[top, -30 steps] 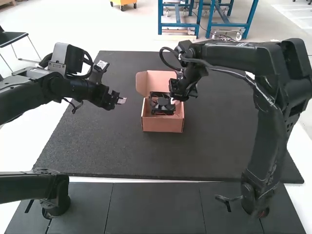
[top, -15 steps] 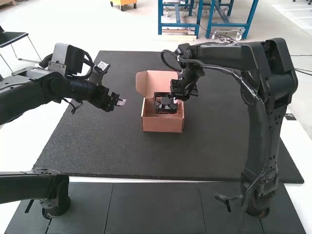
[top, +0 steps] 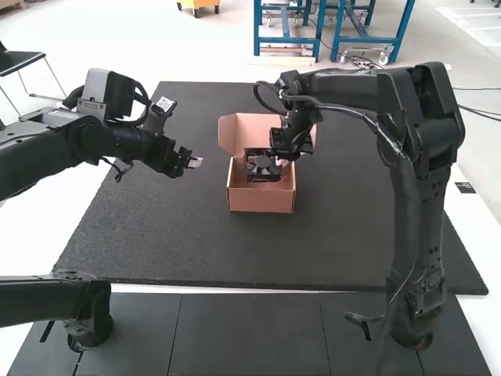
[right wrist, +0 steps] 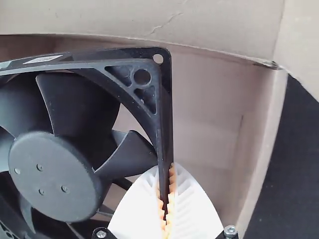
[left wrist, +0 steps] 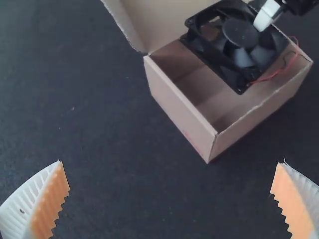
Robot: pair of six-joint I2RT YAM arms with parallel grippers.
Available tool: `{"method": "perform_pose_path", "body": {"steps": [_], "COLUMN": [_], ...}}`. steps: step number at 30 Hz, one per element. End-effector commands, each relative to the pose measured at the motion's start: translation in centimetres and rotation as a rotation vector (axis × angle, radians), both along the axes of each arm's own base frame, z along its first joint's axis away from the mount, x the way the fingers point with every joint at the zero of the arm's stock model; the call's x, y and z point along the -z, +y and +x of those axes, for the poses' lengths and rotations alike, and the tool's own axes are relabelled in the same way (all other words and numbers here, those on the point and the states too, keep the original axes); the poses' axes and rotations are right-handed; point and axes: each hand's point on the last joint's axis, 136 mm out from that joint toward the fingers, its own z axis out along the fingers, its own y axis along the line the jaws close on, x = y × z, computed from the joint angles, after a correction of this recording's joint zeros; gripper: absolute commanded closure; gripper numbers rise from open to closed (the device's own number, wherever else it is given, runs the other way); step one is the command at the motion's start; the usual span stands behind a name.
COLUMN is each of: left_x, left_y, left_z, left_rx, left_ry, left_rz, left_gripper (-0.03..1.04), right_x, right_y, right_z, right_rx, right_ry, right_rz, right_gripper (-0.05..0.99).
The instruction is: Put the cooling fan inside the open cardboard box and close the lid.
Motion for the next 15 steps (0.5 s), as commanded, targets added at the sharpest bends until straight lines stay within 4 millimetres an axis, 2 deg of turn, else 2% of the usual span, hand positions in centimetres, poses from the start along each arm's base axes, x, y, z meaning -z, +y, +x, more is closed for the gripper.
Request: {"method": "perform_pose_path", "body": {"steps": [1,8,15], "left_x": [-1.4,-1.7,-1.8], "left_y": [-0.2,-0.2,-0.3], "left_z": [-0.2,-0.1,-0.1], "left_rx": [0.019,0.019,0.02], "left_ry": [-0.049,-0.056,-0.057], "left_rz": [-0.013,-0.015,-0.017], "left_gripper": [0.05,0.05,0.05], "right_x": [-1.6,-1.3,-0.2], "right_y": [1.7,1.9,0.4], "right_z": [0.4,0.0,-0.3], "right_rx": [-0.024,-0.032,-0.012], "right_ry": [-0.038,-0.021,0.018], "right_rz": [0.029,0.021,-0.004], "right_gripper": [0.96,0.96,0.96]}}
